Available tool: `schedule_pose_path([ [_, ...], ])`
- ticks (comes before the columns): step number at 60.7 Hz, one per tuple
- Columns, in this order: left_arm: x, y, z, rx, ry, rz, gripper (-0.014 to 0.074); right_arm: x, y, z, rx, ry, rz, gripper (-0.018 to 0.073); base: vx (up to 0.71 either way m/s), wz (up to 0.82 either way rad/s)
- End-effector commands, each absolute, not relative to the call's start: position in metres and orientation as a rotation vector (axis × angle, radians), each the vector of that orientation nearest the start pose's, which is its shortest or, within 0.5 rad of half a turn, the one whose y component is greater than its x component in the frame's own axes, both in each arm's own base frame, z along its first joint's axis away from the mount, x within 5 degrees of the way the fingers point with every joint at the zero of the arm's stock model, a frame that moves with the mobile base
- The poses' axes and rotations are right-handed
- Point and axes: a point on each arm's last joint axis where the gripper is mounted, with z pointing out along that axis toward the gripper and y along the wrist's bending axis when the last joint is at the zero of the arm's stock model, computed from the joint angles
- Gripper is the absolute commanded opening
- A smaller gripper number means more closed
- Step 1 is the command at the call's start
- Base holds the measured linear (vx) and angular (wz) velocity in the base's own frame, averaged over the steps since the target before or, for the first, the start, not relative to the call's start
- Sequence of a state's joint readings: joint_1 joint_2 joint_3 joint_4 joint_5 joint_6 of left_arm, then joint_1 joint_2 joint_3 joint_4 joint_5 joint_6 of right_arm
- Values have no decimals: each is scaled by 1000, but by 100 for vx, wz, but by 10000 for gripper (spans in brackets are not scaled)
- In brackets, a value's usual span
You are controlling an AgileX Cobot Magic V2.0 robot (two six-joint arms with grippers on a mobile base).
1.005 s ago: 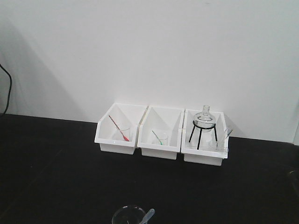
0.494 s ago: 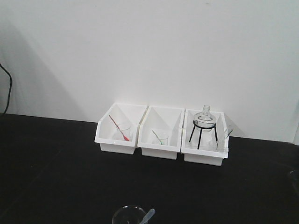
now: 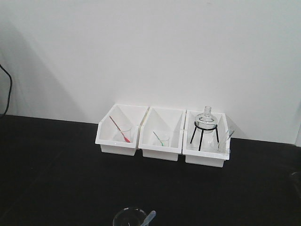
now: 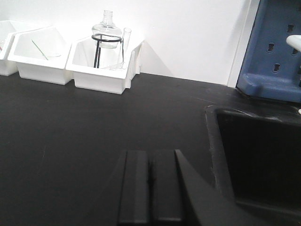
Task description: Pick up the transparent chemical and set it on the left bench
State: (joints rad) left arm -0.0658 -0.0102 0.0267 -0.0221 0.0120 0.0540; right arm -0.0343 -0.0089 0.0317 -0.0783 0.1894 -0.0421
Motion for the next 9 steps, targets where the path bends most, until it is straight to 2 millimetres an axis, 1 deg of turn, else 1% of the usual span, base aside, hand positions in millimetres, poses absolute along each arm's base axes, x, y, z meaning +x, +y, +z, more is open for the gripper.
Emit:
schedule_pose_path([
  [1, 55, -4, 206, 64, 1429, -35, -3, 56, -3, 192, -57, 1603, -129, -7, 0, 0],
  [9, 55, -4, 206, 64, 1429, -35, -3, 56, -3, 192, -57, 1603, -129, -7, 0, 0],
])
